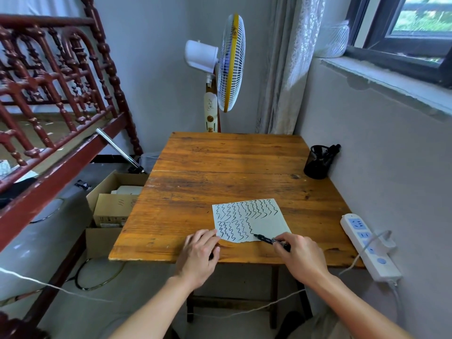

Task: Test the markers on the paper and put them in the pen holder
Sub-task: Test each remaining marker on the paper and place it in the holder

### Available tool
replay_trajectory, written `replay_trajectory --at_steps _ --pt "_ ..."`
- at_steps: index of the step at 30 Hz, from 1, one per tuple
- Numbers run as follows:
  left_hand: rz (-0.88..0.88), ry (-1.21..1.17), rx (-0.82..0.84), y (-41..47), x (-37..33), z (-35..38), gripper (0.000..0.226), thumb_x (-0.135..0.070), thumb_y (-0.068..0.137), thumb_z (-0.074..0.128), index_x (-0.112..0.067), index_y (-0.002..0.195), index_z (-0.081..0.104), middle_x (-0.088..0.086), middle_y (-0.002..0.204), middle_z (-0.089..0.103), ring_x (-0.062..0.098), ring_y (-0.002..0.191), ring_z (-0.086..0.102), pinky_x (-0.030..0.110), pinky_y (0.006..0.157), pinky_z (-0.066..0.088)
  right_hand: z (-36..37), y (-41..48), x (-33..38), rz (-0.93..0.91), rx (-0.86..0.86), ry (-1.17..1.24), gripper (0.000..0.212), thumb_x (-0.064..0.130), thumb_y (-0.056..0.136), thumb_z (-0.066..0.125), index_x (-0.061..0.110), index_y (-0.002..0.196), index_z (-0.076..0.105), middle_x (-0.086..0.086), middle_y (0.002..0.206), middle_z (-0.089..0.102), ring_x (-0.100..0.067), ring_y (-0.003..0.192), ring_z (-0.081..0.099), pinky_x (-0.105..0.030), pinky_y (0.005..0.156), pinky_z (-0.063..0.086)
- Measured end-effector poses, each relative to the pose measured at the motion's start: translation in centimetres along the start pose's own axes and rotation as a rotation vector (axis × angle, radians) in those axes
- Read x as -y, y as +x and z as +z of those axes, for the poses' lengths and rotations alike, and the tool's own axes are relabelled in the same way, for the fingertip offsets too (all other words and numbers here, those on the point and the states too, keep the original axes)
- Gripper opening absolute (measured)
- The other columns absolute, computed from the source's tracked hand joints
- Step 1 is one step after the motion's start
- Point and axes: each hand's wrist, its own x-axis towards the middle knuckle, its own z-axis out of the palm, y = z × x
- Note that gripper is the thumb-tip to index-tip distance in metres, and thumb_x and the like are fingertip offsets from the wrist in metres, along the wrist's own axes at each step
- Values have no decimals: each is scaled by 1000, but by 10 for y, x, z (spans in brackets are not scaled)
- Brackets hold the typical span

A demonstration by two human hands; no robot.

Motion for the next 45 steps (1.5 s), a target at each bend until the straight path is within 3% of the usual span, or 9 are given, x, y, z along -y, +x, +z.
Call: replay_trajectory --at_steps 9,13,17,26,29,33,38,42,45 --pt "-89 -161 46 2 -13 -11 34 -24 91 51 -17 124 50 -4 136 41 12 120 42 30 101 36 -18 -10 4 50 -13 394 19 36 91 63 25 105 72 6 86 73 -10 70 64 -31 58 52" --pt "-103 -269 -18 6 -23 -26 29 -32 92 45 -16 115 53 -8 123 46 6 104 52 14 79 43 -45 -25 18 -30 51 687 7 26 89 67 22 93 72 3 65 68 -6 58 59 -26 54 49" --pt "-79 -198 -58 5 -38 -44 24 -37 90 51 -20 74 52 -11 95 65 2 51 51 12 37 34 -56 -41 36 -122 130 744 7 25 89 68 20 89 73 -3 64 67 -7 52 54 -25 52 46" --pt "-96 -153 -4 -2 -61 -68 22 -31 80 65 -17 65 56 -3 87 74 6 52 54 17 38 32 -64 -56 49 -170 164 704 6 26 88 69 21 88 73 -4 63 66 -9 52 56 -28 53 48" --pt "-75 -120 14 -4 -69 -77 30 -34 82 65 -22 61 47 -2 78 70 5 46 42 13 40 19 -61 -57 49 -169 207 659 6 28 88 70 24 92 73 7 87 71 -4 69 61 -24 58 52" --pt "21 -35 130 -8 -76 -84 16 -34 84 62 -18 79 62 -1 91 71 9 62 56 12 47 30 -60 -60 47 -311 134 349 15 34 87 68 36 101 70 18 116 68 -5 110 59 -30 79 58" --pt "74 -9 126 -8 -89 -88 16 -30 87 57 -16 80 64 3 85 71 14 62 54 15 51 29 -57 -62 51 -415 67 237 18 38 89 64 36 106 68 17 100 73 -7 91 67 -29 75 56" --pt "92 19 35 -3 -92 -87 14 -23 89 53 -18 78 60 4 76 70 17 59 54 18 47 24 -53 -61 50 -181 196 668 8 26 91 65 23 94 72 0 62 67 -14 48 57 -28 50 48" --pt "123 58 56 4 -94 -79 11 -20 89 51 -19 81 58 2 73 68 14 56 50 23 51 31 -50 -59 46 12 264 904 15 22 92 64 10 90 72 -5 56 58 -18 43 49 -24 44 38"
